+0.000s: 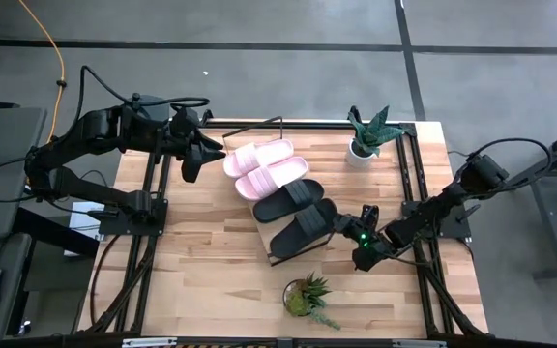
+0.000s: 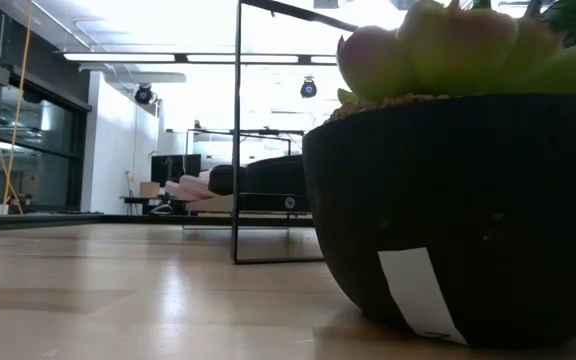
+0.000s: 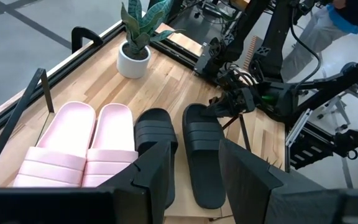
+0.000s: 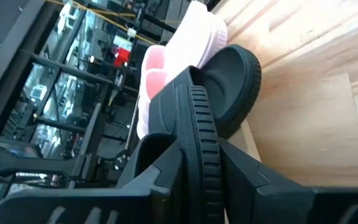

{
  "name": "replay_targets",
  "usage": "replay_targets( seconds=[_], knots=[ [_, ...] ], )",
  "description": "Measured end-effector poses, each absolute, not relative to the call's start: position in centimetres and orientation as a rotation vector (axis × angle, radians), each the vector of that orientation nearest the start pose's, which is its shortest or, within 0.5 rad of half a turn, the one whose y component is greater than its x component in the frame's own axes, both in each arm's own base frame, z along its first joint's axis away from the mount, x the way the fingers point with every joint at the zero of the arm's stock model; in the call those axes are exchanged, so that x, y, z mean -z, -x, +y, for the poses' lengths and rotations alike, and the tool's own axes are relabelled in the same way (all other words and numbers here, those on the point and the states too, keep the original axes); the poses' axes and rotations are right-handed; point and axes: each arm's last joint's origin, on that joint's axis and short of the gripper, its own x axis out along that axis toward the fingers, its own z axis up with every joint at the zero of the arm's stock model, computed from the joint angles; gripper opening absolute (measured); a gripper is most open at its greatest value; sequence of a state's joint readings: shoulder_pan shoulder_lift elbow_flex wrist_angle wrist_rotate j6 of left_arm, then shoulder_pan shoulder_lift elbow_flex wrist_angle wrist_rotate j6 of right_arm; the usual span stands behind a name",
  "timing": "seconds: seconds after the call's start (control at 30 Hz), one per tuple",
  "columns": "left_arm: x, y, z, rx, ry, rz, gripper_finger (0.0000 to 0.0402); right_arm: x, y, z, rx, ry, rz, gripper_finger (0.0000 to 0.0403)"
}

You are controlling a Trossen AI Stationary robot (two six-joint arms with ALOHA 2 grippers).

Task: Pick and place slides into the shelf
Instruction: Put the black slides on the shelf

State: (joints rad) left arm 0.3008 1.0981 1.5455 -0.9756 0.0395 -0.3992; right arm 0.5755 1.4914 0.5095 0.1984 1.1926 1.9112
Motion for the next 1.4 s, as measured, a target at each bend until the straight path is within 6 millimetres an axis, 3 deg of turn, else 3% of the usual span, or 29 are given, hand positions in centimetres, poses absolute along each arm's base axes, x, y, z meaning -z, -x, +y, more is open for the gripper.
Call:
replay_targets(
  seconds=[0.37,0.8,1.07,1.4],
  knots=[
    [-45.0,-17.1,5.2,-0.357,0.477,0.465,0.0127,-13.7,-21.5,10.8,0.786,-1.208,-0.114,0.0076],
    [-45.0,-17.1,5.2,-0.357,0.477,0.465,0.0126,-13.4,-21.2,10.6,0.817,-1.254,-0.153,0.0152],
    [-45.0,-17.1,5.2,-0.357,0.477,0.465,0.0127,-13.3,-21.0,10.5,0.834,-1.256,-0.174,0.0154],
    [-44.9,-17.0,5.2,-0.359,0.481,0.475,0.0126,-13.6,-19.2,9.6,0.906,-1.229,-0.171,0.0154]
  ],
)
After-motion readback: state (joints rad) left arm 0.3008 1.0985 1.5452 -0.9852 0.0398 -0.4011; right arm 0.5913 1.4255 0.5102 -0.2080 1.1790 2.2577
